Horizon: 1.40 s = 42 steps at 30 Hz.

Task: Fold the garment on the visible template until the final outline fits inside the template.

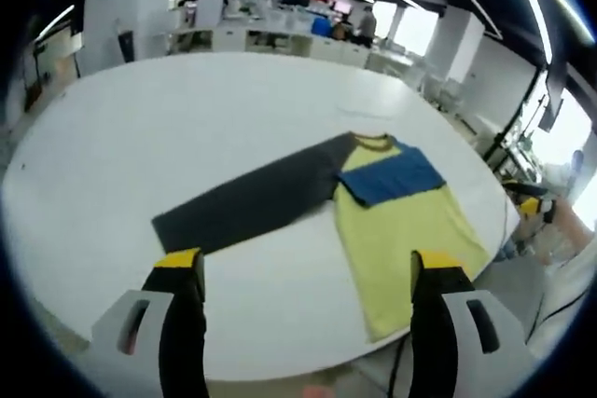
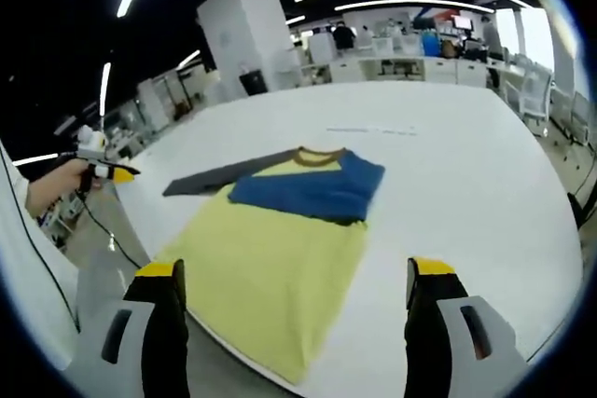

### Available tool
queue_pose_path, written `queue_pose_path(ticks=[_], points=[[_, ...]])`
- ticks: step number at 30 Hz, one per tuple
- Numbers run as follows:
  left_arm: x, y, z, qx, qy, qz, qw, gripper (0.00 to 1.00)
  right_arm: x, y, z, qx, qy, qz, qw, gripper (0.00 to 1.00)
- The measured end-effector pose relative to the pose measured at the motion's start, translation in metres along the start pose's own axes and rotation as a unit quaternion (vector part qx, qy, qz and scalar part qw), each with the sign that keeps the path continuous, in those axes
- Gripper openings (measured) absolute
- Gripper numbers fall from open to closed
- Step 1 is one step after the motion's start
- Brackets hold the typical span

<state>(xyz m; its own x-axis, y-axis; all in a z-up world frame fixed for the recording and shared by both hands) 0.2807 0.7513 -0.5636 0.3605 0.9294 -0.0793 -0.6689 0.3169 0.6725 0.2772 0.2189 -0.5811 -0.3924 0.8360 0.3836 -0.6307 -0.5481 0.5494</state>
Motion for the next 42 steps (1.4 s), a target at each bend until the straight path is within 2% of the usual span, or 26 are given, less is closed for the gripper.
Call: queue_pose_path(ticks=[18,25,32,42], points=[[0.040,-0.017,-0.007,0.017,0.017,0.013,0.9996,0.87,-0.004,-0.013,0.001,0.014,-0.007,-0.002,0.9999,0.97],[0.054,-0.021,-0.011,0.015,0.030,0.022,0.9992,0.82,-0.002,-0.016,0.002,0.010,-0.008,-0.001,0.9999,0.97],[0.068,-0.026,-0.017,0.027,0.035,0.029,0.9986,0.80,0.003,-0.022,-0.001,0.017,-0.006,0.000,0.9998,0.97],[0.095,-0.038,-0.022,0.037,0.041,0.044,0.9975,0.77,-0.002,-0.022,0.000,0.026,-0.010,-0.011,0.9996,0.98]])
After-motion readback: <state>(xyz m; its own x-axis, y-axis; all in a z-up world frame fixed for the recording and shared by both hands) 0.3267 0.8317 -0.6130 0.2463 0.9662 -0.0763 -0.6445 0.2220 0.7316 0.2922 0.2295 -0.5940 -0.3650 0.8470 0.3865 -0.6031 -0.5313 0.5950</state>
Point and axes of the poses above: the point that each gripper's makers call its tool centre point, and the gripper's own axes: y roughly backward along the fingers, x roughly to its left, z roughly out of its top, the point moved 9 cm from there along y, roughly backward along the fingers, and after that the axes turned 11 degrees about -y, right-handed, at the moved point
